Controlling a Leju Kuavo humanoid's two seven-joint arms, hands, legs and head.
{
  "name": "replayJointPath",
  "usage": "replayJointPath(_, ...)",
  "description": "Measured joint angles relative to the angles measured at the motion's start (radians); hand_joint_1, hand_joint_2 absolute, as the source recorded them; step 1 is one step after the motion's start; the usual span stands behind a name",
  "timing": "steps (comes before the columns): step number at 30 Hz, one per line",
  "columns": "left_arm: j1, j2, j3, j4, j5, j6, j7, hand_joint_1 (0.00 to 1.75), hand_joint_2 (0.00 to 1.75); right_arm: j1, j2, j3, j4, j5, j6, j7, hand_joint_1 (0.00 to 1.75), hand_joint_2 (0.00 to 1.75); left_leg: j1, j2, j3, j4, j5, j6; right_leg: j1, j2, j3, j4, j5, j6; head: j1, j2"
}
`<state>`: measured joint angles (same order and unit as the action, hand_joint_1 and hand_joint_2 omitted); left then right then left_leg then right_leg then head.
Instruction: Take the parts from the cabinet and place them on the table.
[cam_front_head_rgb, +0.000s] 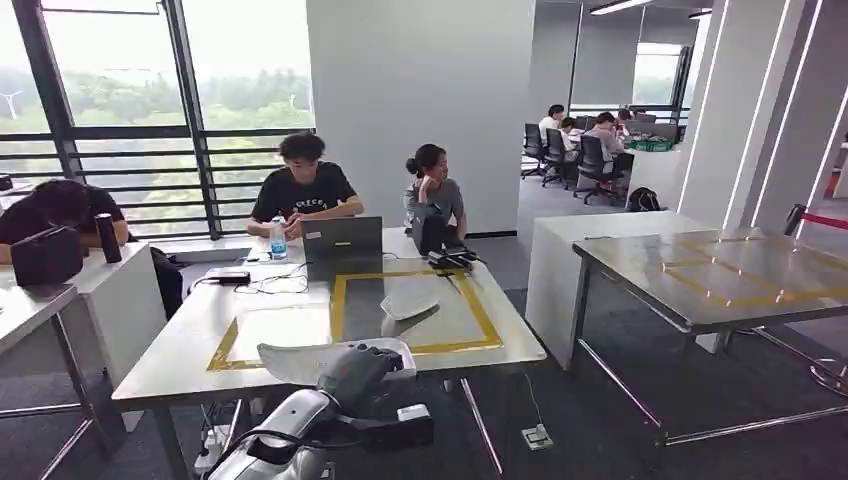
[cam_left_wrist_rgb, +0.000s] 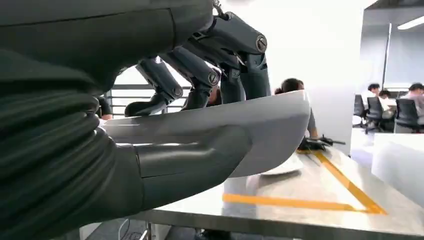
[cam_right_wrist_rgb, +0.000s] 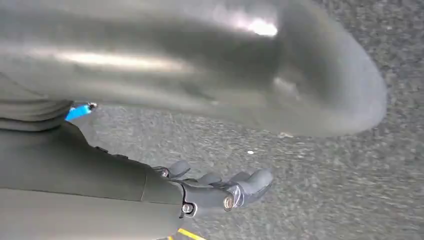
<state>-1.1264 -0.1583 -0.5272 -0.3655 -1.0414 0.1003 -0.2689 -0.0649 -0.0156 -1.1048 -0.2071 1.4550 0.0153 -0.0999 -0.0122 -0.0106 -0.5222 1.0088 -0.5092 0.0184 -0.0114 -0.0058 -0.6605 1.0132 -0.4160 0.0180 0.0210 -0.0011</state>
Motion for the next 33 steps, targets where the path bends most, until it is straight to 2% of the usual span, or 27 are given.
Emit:
replayJointPath(1, 0.001, -0.001, 0.0, 0.0, -0.001, 0.0, 0.0, 1.71, 1.75, 0.001, 0.001, 0.0, 0.0, 0.0, 0.0, 0.0, 0.0, 0.0, -0.001, 0.0, -0.003, -0.005, -0.009, -0.007, 0.001, 0.003, 0.005, -0.002, 0.013, -0.005, 0.0, 0.0)
replayJointPath(3, 0.0, -0.001, 0.0, 0.0, -0.003, 0.001, 0.001, 1.71, 1.75, 0.004, 0.001, 0.0, 0.0, 0.0, 0.0, 0.001, 0.0, 0.0, -0.002, -0.001, 0.016, 0.006, -0.01, -0.017, -0.004, 0.006, 0.018, 0.001, 0.011, -0.022, -0.002, 0.0)
replayJointPath(4, 0.001, 0.0, -0.001, 0.0, -0.003, 0.001, 0.001, 1.71, 1.75, 0.005, 0.001, 0.0, 0.0, 0.0, 0.0, 0.0, 0.0, 0.0, 0.001, 0.002, 0.005, 0.026, -0.015, -0.024, -0.006, 0.006, 0.028, -0.003, 0.005, -0.03, -0.002, 0.0)
replayJointPath(5, -0.003, 0.001, -0.001, 0.001, -0.004, 0.001, 0.002, 1.71, 1.75, 0.004, 0.001, 0.0, 0.0, 0.0, 0.0, 0.0, 0.0, 0.0, 0.001, 0.005, -0.019, 0.075, -0.022, -0.026, -0.005, 0.007, 0.036, -0.003, 0.0, -0.037, -0.005, -0.001)
replayJointPath(6, -0.004, 0.003, -0.001, 0.003, -0.004, 0.0, 0.002, 1.71, 1.75, 0.003, 0.001, 0.0, 0.0, 0.0, 0.0, 0.001, 0.0, 0.0, 0.003, 0.005, -0.066, 0.155, -0.043, -0.03, -0.005, 0.007, 0.044, -0.003, -0.007, -0.041, -0.004, 0.0)
replayJointPath(8, 0.001, 0.005, -0.002, 0.008, -0.006, -0.004, 0.003, 1.71, 1.75, 0.003, 0.001, 0.0, 0.0, 0.0, 0.0, 0.0, 0.0, 0.0, 0.005, 0.005, -0.16, 0.287, -0.103, -0.036, -0.005, 0.008, 0.056, -0.003, -0.022, -0.042, -0.005, 0.0)
replayJointPath(9, 0.005, 0.006, -0.002, 0.01, -0.006, -0.006, 0.007, 1.71, 1.75, 0.004, 0.001, 0.0, 0.0, 0.0, 0.0, -0.001, 0.0, 0.0, 0.006, 0.005, -0.194, 0.319, -0.12, -0.036, -0.006, 0.01, 0.066, -0.003, -0.03, -0.042, -0.005, 0.0)
replayJointPath(10, 0.008, 0.008, -0.002, 0.011, -0.006, -0.008, 0.008, 1.71, 1.75, 0.005, 0.001, 0.0, 0.0, 0.0, 0.0, -0.002, 0.0, 0.0, 0.006, 0.005, -0.204, 0.307, -0.108, -0.036, -0.006, 0.012, 0.077, -0.003, -0.039, -0.041, -0.006, 0.0)
replayJointPath(11, 0.009, 0.01, -0.002, 0.012, -0.007, -0.008, 0.009, 1.71, 1.75, 0.007, 0.001, 0.0, 0.0, 0.0, 0.0, -0.002, 0.0, 0.0, 0.006, 0.005, -0.195, 0.253, -0.067, -0.032, -0.005, 0.014, 0.092, -0.003, -0.049, -0.039, -0.006, 0.0)
replayJointPath(12, 0.007, 0.012, -0.002, 0.012, -0.008, -0.008, 0.009, 1.71, 1.75, 0.007, 0.001, 0.0, 0.0, 0.0, 0.0, -0.002, 0.0, 0.0, 0.006, 0.005, -0.173, 0.178, -0.013, -0.027, -0.003, 0.014, 0.107, -0.003, -0.059, -0.037, -0.007, 0.0)
replayJointPath(13, 0.006, 0.016, -0.002, 0.012, -0.008, -0.008, 0.011, 1.71, 1.75, 0.007, 0.001, 0.0, 0.0, 0.0, 0.0, -0.002, 0.0, 0.0, 0.004, 0.006, -0.147, 0.087, 0.059, -0.017, -0.003, 0.015, 0.121, -0.003, -0.07, -0.035, -0.007, 0.0)
replayJointPath(14, 0.006, 0.019, -0.002, 0.013, -0.009, -0.008, 0.011, 1.71, 1.75, 0.007, 0.002, 0.0, 0.0, 0.0, 0.001, -0.002, 0.0, 0.0, -0.001, 0.006, -0.136, 0.015, 0.129, -0.009, -0.001, 0.015, 0.126, -0.002, -0.079, -0.031, -0.007, 0.0)
replayJointPath(15, 0.005, 0.021, -0.002, 0.016, -0.009, -0.008, 0.013, 1.71, 1.75, 0.005, 0.002, 0.0, 0.0, 0.001, 0.002, -0.002, 0.0, 0.0, -0.006, 0.005, -0.138, 0.009, 0.094, -0.009, 0.002, 0.019, 0.133, 0.002, -0.09, -0.023, -0.007, 0.0)
replayJointPath(16, 0.006, 0.02, -0.002, 0.015, -0.012, -0.009, 0.013, 1.71, 1.75, 0.004, 0.002, 0.0, 0.0, 0.001, 0.002, -0.002, 0.0, 0.0, -0.005, 0.004, -0.125, 0.007, 0.1, -0.004, 0.002, 0.015, 0.134, -0.003, -0.102, -0.016, -0.006, 0.0)
replayJointPath(18, 0.003, 0.02, -0.002, 0.014, -0.016, -0.009, 0.015, 1.71, 1.75, 0.003, 0.002, 0.0, 0.0, 0.001, 0.003, -0.002, 0.0, 0.0, -0.004, 0.003, -0.114, 0.003, 0.102, 0.008, 0.003, 0.015, 0.149, 0.007, -0.096, -0.007, -0.006, 0.0)
replayJointPath(19, 0.002, 0.02, -0.002, 0.011, -0.017, -0.009, 0.017, 1.71, 1.75, 0.002, 0.001, 0.0, 0.0, 0.002, 0.003, -0.002, 0.0, 0.0, 0.001, 0.003, -0.102, -0.002, 0.102, 0.012, 0.001, 0.012, 0.136, 0.024, -0.1, -0.002, -0.005, 0.0)
replayJointPath(20, -0.002, 0.02, -0.002, 0.011, -0.017, -0.009, 0.024, 1.71, 1.75, 0.001, 0.002, 0.0, 0.0, 0.002, 0.002, -0.002, 0.0, 0.0, 0.001, 0.003, -0.094, -0.002, 0.097, 0.018, 0.0, 0.011, 0.114, 0.074, -0.096, 0.002, -0.005, 0.0)
replayJointPath(21, -0.004, 0.021, -0.002, 0.012, -0.018, -0.009, 0.024, 1.71, 1.75, -0.001, 0.002, 0.0, 0.0, 0.002, 0.002, -0.002, 0.0, 0.0, 0.002, 0.003, -0.089, -0.002, 0.091, 0.023, 0.0, 0.01, 0.065, 0.15, -0.104, 0.004, -0.003, 0.0)
replayJointPath(23, 0.0, 0.022, -0.002, 0.015, -0.02, -0.01, 0.029, 1.71, 1.75, -0.001, 0.001, 0.0, 0.0, 0.003, 0.002, -0.001, 0.0, 0.0, 0.002, 0.0, -0.079, -0.001, 0.076, 0.025, 0.0, 0.01, -0.032, 0.279, -0.166, 0.01, -0.003, 0.0)
replayJointPath(24, 0.005, 0.024, -0.002, 0.017, -0.024, -0.011, 0.033, 1.71, 1.75, 0.001, 0.002, 0.0, 0.0, 0.003, 0.002, 0.0, 0.0, 0.0, 0.002, -0.001, -0.07, -0.001, 0.068, 0.024, 0.0, 0.01, -0.066, 0.313, -0.193, 0.012, -0.002, 0.0)
replayJointPath(25, 0.009, 0.028, -0.002, 0.019, -0.026, -0.011, 0.035, 1.71, 1.75, 0.002, 0.002, 0.0, 0.0, 0.003, 0.002, 0.0, 0.0, 0.0, 0.002, -0.002, -0.06, 0.0, 0.058, 0.023, -0.001, 0.01, -0.083, 0.307, -0.192, 0.016, -0.002, 0.0)
replayJointPath(26, 0.01, 0.031, -0.002, 0.022, -0.027, -0.012, 0.038, 1.71, 1.75, 0.003, 0.002, 0.0, 0.0, 0.003, 0.002, 0.0, 0.0, 0.0, 0.002, -0.002, -0.046, 0.001, 0.047, 0.021, -0.002, 0.01, -0.079, 0.257, -0.164, 0.015, -0.002, 0.0)
replayJointPath(27, 0.01, 0.033, -0.002, 0.023, -0.028, -0.013, 0.04, 1.71, 1.75, 0.003, 0.001, 0.0, 0.0, 0.003, 0.001, 0.0, 0.0, 0.0, 0.003, -0.002, -0.034, 0.003, 0.036, 0.019, -0.002, 0.009, -0.06, 0.185, -0.115, 0.013, -0.001, 0.0)
replayJointPath(28, 0.01, 0.035, -0.002, 0.024, -0.03, -0.014, 0.044, 1.71, 1.75, 0.003, 0.0, 0.0, 0.0, 0.003, 0.001, 0.0, 0.0, 0.0, 0.003, -0.002, -0.021, 0.005, 0.023, 0.015, -0.002, 0.009, -0.034, 0.094, -0.044, 0.009, -0.001, 0.0)
replayJointPath(29, 0.011, 0.04, -0.002, 0.028, -0.034, -0.016, 0.045, 1.71, 1.75, 0.006, 0.0, 0.0, 0.0, 0.003, 0.001, 0.0, 0.0, 0.0, 0.003, -0.001, -0.024, 0.005, 0.011, 0.01, -0.002, 0.005, -0.016, 0.018, 0.034, 0.008, 0.0, 0.0)
replayJointPath(31, 0.012, 0.05, -0.002, 0.032, -0.035, -0.02, 0.049, 1.71, 1.75, 0.004, 0.001, 0.0, 0.0, 0.002, 0.001, 0.0, 0.0, 0.0, -0.003, -0.005, -0.008, 0.005, -0.006, -0.003, 0.005, 0.006, -0.01, 0.002, 0.021, -0.009, -0.003, 0.0)
replayJointPath(33, 0.015, 0.061, -0.001, 0.033, -0.036, -0.02, 0.056, 1.71, 1.75, 0.006, 0.002, 0.0, 0.0, 0.002, 0.0, 0.001, 0.0, 0.0, -0.003, -0.005, 0.002, 0.009, -0.001, -0.015, 0.003, 0.007, -0.003, -0.001, 0.019, -0.025, -0.002, 0.0)
